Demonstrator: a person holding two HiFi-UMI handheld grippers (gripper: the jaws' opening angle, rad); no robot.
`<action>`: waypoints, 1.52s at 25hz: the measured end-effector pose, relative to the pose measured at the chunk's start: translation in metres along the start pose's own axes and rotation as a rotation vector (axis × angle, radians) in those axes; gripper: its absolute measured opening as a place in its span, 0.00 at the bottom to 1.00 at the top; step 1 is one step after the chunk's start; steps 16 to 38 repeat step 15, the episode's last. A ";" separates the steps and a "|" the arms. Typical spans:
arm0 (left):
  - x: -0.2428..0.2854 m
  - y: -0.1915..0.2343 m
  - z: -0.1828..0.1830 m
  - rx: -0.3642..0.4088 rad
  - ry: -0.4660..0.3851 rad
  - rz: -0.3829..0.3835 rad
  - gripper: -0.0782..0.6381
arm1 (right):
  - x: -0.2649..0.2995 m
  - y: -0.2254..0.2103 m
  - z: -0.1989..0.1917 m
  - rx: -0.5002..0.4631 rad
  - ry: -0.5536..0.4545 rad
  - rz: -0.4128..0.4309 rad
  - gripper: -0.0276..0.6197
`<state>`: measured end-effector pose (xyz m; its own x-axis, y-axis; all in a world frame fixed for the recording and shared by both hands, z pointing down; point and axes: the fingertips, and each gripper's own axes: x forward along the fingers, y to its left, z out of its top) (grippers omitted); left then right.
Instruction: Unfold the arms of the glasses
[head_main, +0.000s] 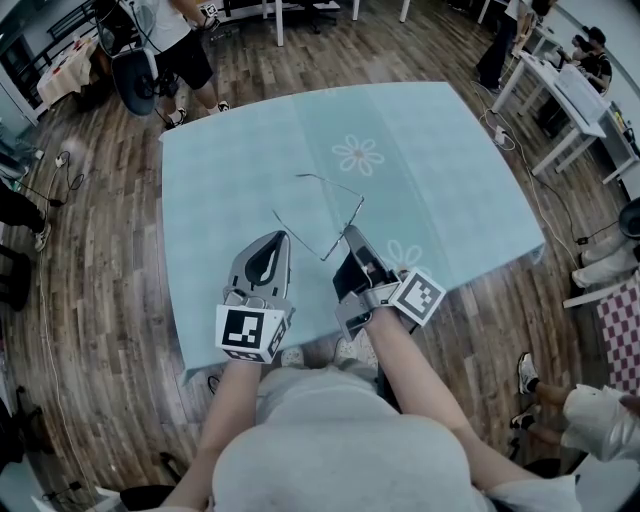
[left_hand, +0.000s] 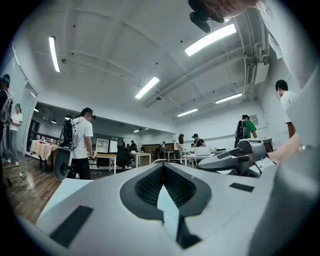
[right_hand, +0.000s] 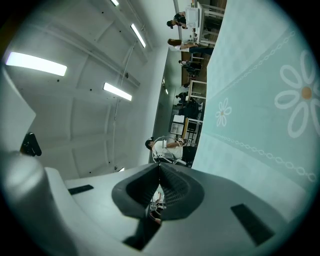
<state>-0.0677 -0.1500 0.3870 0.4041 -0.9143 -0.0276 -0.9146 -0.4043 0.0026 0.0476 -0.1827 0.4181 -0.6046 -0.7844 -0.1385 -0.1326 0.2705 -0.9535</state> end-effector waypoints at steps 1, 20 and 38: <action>0.001 0.001 0.000 -0.001 0.001 0.001 0.12 | 0.001 0.000 0.001 -0.001 -0.002 0.000 0.06; 0.000 0.006 -0.002 -0.016 0.005 0.007 0.12 | 0.005 0.004 0.003 -0.025 -0.004 0.017 0.06; 0.000 0.006 -0.002 -0.016 0.005 0.007 0.12 | 0.005 0.004 0.003 -0.025 -0.004 0.017 0.06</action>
